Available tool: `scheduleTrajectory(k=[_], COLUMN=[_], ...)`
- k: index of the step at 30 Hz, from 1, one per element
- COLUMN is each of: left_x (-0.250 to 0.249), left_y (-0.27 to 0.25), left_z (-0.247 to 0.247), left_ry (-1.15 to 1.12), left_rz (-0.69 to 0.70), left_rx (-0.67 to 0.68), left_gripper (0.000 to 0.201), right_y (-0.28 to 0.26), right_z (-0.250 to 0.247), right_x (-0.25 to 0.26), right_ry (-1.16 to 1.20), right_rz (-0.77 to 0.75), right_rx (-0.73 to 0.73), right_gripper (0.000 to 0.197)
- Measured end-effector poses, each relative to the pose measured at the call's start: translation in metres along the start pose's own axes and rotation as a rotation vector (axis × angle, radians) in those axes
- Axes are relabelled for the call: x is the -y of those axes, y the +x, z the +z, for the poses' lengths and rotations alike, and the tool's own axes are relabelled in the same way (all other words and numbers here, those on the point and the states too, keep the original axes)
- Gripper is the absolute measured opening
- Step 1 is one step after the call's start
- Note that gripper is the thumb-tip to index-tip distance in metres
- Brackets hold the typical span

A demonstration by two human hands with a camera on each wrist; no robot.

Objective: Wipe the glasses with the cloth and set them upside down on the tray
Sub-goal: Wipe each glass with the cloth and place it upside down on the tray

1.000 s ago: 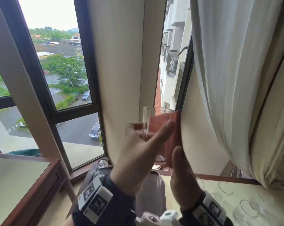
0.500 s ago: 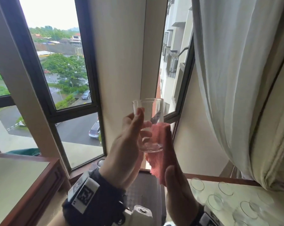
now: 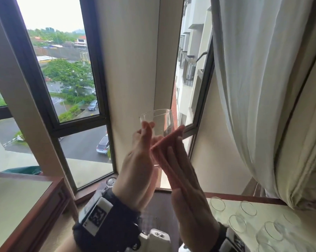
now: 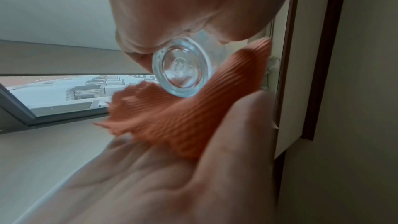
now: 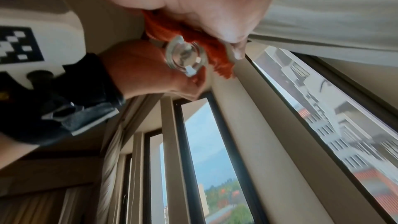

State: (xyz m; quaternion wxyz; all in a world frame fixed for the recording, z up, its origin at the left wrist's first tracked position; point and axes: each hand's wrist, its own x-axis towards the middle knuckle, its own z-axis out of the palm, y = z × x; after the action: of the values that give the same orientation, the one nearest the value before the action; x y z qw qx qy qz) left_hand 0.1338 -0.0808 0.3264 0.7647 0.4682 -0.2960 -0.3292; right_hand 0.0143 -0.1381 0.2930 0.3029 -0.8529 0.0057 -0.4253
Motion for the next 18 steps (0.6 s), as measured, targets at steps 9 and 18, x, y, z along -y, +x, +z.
scheduleTrajectory(k=[9, 18], left_x=[0.014, -0.021], left_y=[-0.014, 0.004], left_z=[0.026, 0.006], left_ry=[0.058, -0.018], left_rz=[0.005, 0.016], left_rx=[0.096, -0.129], left_gripper=[0.053, 0.074], right_y=[0.039, -0.011], right_z=[-0.036, 0.001], right_x=[0.003, -0.001], right_ry=[0.439, 0.158], right_rz=[0.215, 0.044], right_rx=[-0.142, 0.022], right_gripper=[0.066, 0.063])
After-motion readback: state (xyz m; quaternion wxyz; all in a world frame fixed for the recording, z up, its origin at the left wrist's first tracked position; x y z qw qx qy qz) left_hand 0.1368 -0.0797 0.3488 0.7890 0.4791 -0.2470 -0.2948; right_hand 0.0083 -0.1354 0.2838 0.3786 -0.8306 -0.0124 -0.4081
